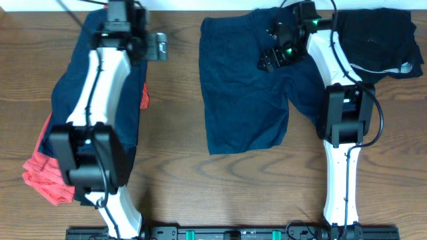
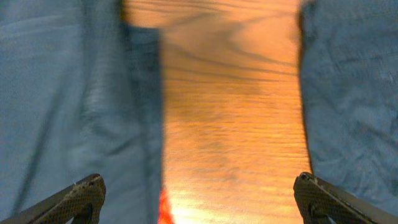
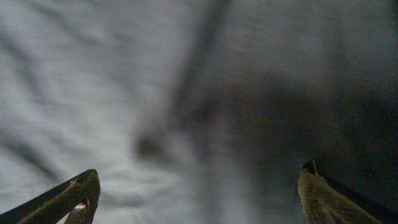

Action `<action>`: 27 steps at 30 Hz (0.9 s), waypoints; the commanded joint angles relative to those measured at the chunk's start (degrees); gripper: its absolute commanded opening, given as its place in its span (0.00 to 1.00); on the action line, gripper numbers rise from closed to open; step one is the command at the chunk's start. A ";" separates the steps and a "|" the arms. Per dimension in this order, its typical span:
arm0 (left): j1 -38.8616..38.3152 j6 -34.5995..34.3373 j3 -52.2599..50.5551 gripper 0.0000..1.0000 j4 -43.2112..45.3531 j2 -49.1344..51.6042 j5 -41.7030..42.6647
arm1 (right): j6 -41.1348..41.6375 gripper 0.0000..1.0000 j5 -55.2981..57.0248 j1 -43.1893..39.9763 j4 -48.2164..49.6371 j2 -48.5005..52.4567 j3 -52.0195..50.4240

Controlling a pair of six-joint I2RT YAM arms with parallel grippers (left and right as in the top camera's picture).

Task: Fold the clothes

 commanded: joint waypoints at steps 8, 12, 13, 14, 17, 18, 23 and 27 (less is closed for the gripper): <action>-5.70 4.20 4.46 0.98 8.26 12.72 6.80 | 2.25 0.99 -2.91 0.22 -6.27 -14.58 11.78; -6.88 1.97 6.62 0.98 9.84 17.11 11.28 | 2.27 0.99 1.55 0.22 -7.56 -18.58 11.78; -7.32 1.84 6.84 0.98 10.21 18.03 11.45 | 2.27 0.99 2.25 0.22 -7.78 -19.15 11.78; -7.87 1.86 6.99 0.98 10.43 18.91 11.45 | 2.27 0.99 2.89 0.22 -8.00 -19.52 11.78; -9.46 1.99 6.99 0.98 10.69 20.44 11.41 | 2.32 0.99 3.02 -0.11 -8.41 -19.67 11.78; -9.99 2.16 6.99 0.98 10.80 20.72 11.41 | 2.32 0.99 3.02 -0.17 -8.59 -19.67 11.72; -11.56 2.34 6.95 0.98 10.71 21.73 11.41 | 2.27 0.99 3.02 -0.48 -8.94 -19.67 11.52; -11.93 2.03 6.95 0.98 10.58 22.21 11.41 | 2.27 0.99 3.02 -0.79 -8.98 -19.65 11.52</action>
